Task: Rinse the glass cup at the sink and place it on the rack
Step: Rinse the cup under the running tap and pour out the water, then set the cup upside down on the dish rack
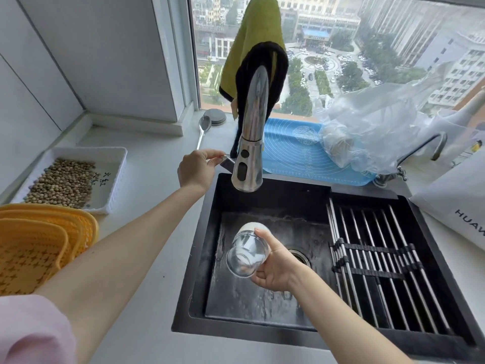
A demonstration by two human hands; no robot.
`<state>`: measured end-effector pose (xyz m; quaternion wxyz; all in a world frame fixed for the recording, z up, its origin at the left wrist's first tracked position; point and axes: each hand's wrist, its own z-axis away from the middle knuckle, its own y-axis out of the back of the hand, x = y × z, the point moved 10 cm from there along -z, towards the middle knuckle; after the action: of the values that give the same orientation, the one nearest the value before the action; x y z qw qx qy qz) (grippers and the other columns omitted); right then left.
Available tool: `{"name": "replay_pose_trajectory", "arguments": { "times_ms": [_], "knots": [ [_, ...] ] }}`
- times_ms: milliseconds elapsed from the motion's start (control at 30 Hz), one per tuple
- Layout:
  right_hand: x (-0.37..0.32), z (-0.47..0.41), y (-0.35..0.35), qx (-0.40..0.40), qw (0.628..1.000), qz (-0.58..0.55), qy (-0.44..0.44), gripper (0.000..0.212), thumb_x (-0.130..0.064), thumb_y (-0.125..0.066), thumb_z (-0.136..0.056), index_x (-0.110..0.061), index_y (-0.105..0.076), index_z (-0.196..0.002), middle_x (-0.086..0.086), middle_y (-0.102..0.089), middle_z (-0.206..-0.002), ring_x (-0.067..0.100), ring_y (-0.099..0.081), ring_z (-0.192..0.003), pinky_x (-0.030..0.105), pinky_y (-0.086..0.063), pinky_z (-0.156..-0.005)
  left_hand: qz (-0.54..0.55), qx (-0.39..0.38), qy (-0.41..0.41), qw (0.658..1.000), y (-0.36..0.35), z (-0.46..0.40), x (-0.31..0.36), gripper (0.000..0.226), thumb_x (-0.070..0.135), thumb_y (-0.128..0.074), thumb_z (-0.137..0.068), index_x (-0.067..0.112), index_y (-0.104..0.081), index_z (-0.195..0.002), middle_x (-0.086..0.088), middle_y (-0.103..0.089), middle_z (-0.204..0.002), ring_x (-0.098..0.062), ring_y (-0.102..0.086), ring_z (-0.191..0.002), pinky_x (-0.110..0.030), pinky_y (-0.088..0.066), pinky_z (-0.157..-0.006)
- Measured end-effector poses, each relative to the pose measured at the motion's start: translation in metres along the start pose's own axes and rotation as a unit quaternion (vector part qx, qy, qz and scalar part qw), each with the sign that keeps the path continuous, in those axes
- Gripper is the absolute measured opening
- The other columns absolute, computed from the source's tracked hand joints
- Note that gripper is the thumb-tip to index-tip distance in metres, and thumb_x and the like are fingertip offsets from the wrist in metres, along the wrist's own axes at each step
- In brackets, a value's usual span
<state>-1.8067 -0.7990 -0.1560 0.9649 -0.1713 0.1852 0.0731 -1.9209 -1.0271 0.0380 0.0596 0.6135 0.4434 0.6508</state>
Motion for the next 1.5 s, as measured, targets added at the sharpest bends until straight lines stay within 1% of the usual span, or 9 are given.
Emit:
{"name": "replay_pose_trajectory", "arguments": {
  "times_ms": [467,600,767,900,1000,1100,1167,1300,1500],
  "knots": [
    [-0.005,0.022,0.002,-0.062,0.995,-0.073,-0.015,0.083,-0.06,-0.09,-0.039,-0.006,-0.073,-0.101,0.007,-0.075,-0.09,0.018,-0.072,-0.077,0.027,-0.061,-0.067,-0.025,0.014,0.0,1.0,0.0,0.002,0.002,0.021,0.022,-0.057,-0.088,0.022,-0.069,-0.105,-0.011,-0.072,-0.107,-0.035,-0.062,-0.095,-0.032,-0.042,-0.075],
    [-0.042,0.042,0.014,-0.088,0.989,-0.073,0.091,0.08,-0.065,-0.079,-0.066,-0.007,-0.069,-0.12,0.009,-0.073,-0.105,0.02,-0.071,-0.084,0.028,-0.063,-0.065,-0.028,0.014,0.006,1.0,0.0,0.004,0.003,0.021,0.019,-0.058,-0.087,0.02,-0.069,-0.105,-0.011,-0.072,-0.108,-0.035,-0.063,-0.096,-0.034,-0.045,-0.078],
    [-0.098,0.087,0.044,-0.066,0.967,-0.016,0.248,0.106,-0.062,-0.093,-0.041,-0.007,-0.064,-0.127,0.011,-0.075,-0.104,0.021,-0.074,-0.082,0.026,-0.063,-0.061,-0.01,0.02,0.012,1.0,-0.005,0.013,0.003,0.023,0.017,-0.055,-0.087,0.021,-0.066,-0.107,-0.009,-0.07,-0.112,-0.035,-0.062,-0.097,-0.036,-0.046,-0.076],
    [-0.1,0.094,0.059,-0.024,0.966,-0.014,0.257,0.075,-0.057,-0.089,-0.059,-0.01,-0.069,-0.115,0.008,-0.078,-0.093,0.017,-0.075,-0.075,0.027,-0.064,-0.062,-0.036,0.015,-0.003,0.999,-0.017,0.026,0.003,0.038,0.005,-0.054,-0.083,0.018,-0.053,-0.119,-0.014,-0.063,-0.118,-0.039,-0.06,-0.097,-0.04,-0.047,-0.073],
    [-0.091,0.093,0.063,0.01,0.965,-0.009,0.263,0.063,-0.054,-0.077,-0.075,-0.006,-0.068,-0.115,0.014,-0.075,-0.093,0.02,-0.071,-0.075,0.029,-0.061,-0.073,-0.012,0.067,-0.015,0.998,-0.02,0.045,0.006,0.058,0.006,-0.059,-0.079,0.02,-0.033,-0.13,-0.005,-0.035,-0.144,-0.029,-0.057,-0.107,-0.037,-0.049,-0.069],
    [-0.084,0.102,0.07,0.04,0.959,-0.039,0.277,0.056,-0.053,-0.075,-0.076,-0.009,-0.067,-0.11,0.016,-0.074,-0.091,0.02,-0.069,-0.071,0.029,-0.058,-0.072,0.057,0.08,0.006,0.995,-0.037,0.087,0.008,0.054,0.008,-0.055,-0.082,0.021,-0.027,-0.126,-0.012,-0.041,-0.138,-0.019,-0.061,-0.074,-0.032,-0.045,-0.061],
    [-0.081,0.113,0.087,0.053,0.953,-0.073,0.289,0.059,-0.053,-0.075,-0.076,-0.01,-0.067,-0.116,0.015,-0.074,-0.097,0.021,-0.069,-0.075,0.027,-0.06,-0.065,0.089,0.037,0.022,0.995,-0.061,0.118,0.011,0.042,0.015,-0.055,-0.085,0.017,-0.032,-0.121,-0.009,-0.055,-0.121,-0.006,-0.054,-0.061,-0.036,-0.049,-0.062],
    [-0.078,0.146,0.157,0.096,0.936,-0.139,0.308,0.068,-0.056,-0.07,-0.076,-0.007,-0.064,-0.124,0.008,-0.075,-0.095,0.017,-0.073,-0.071,0.024,-0.06,-0.054,0.075,-0.122,0.0,0.99,-0.122,0.157,0.028,0.028,0.022,-0.058,-0.083,0.027,-0.048,-0.108,0.012,-0.06,-0.108,-0.009,-0.061,-0.07,-0.035,-0.052,-0.073],
    [-0.04,0.143,0.26,0.22,0.942,-0.169,0.189,0.091,-0.077,-0.065,-0.068,-0.006,-0.068,-0.124,0.011,-0.068,-0.094,0.016,-0.06,-0.058,0.019,-0.045,-0.036,-0.077,-0.313,0.006,0.947,-0.189,0.187,0.023,0.012,0.032,-0.053,-0.082,0.036,-0.061,-0.09,0.015,-0.065,-0.089,-0.013,-0.062,-0.087,-0.032,-0.049,-0.08]
  ]
}}
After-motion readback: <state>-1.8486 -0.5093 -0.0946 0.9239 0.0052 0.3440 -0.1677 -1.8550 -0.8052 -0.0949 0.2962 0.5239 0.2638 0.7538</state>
